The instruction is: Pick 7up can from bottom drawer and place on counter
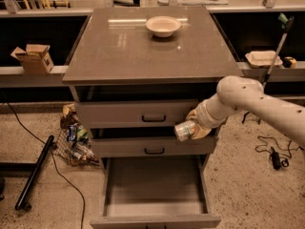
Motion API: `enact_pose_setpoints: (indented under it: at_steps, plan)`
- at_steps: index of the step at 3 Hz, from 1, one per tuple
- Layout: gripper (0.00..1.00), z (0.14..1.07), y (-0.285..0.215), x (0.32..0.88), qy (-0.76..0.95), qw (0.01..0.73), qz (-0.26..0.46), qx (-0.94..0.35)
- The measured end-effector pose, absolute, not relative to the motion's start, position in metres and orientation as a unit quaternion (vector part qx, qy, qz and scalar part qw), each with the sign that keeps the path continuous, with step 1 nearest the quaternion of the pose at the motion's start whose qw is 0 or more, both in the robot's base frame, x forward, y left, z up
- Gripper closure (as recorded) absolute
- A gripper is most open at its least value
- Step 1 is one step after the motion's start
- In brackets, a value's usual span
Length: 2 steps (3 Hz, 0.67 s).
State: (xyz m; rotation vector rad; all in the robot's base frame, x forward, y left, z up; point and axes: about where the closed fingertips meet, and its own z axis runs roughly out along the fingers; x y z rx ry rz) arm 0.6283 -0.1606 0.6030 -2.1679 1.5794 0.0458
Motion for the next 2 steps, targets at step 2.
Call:
enact_pose_setpoints:
  at_steps: [2]
  plan:
    - [1.00,0.6482,-0.1575,0.6290,0.568,0.218,-0.015,-0.793]
